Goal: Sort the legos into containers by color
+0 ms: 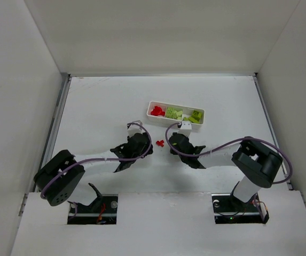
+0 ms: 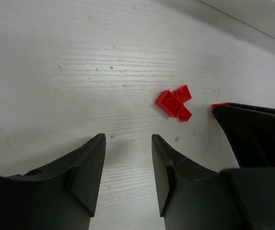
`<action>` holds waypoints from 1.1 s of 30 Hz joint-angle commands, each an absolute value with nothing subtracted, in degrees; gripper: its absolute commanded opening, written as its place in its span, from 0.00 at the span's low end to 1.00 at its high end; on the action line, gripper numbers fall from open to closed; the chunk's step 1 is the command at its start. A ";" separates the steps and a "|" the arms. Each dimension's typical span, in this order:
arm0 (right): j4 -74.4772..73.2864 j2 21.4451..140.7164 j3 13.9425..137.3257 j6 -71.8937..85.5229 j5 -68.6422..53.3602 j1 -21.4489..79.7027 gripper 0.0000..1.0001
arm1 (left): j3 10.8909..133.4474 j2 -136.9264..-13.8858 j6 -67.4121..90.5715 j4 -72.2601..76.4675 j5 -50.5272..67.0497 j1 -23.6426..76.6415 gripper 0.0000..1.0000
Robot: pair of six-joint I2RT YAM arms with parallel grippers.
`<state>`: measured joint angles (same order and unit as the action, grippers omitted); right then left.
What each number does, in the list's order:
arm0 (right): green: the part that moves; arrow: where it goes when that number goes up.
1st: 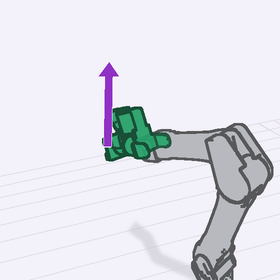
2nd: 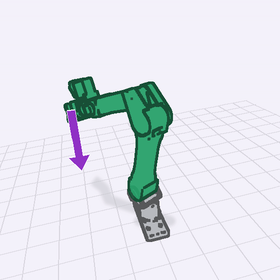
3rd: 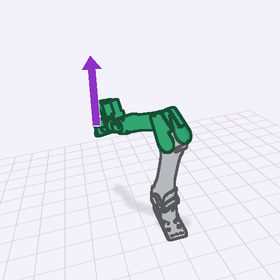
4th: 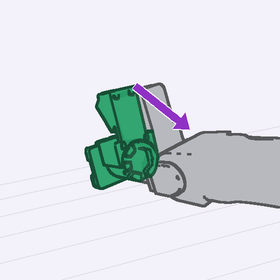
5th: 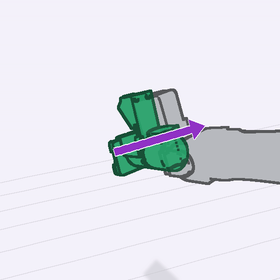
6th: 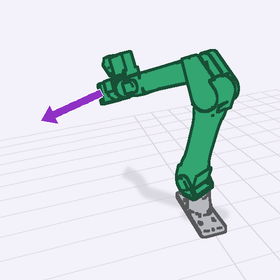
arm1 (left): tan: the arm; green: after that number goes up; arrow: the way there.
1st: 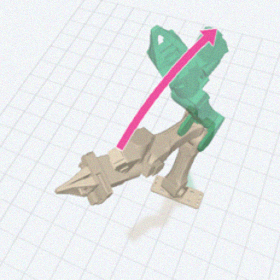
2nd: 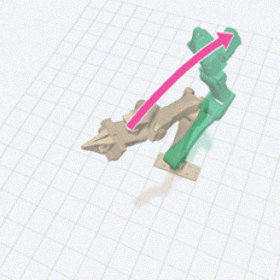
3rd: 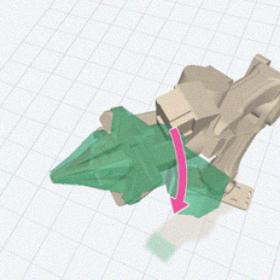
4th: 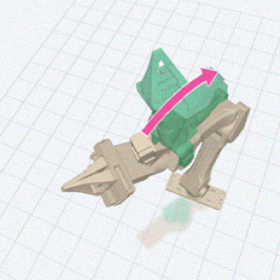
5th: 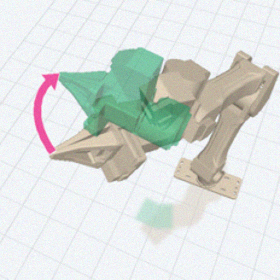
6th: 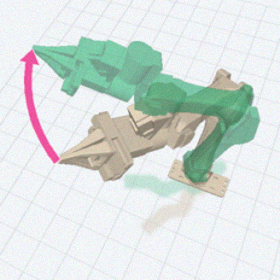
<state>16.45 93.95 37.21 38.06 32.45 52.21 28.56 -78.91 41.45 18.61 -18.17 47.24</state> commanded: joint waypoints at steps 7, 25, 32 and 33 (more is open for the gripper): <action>14.15 93.06 50.87 31.04 23.39 48.13 0.22 | 28.39 -78.66 43.33 22.50 -20.12 50.58 0.43; 11.69 101.97 69.71 28.30 19.86 41.88 0.56 | 31.46 -86.39 40.96 27.16 -23.20 52.16 0.43; 14.15 91.60 58.11 29.35 20.65 42.40 0.56 | 34.62 -91.58 37.88 27.42 -22.94 53.04 0.43; 14.41 90.28 56.53 29.79 20.92 42.58 0.56 | 35.32 -92.45 37.27 27.16 -23.03 53.04 0.43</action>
<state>11.35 94.06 59.83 28.71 20.16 41.78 33.19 -90.74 39.81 27.16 -22.13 52.58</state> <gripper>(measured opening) 0.557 0.425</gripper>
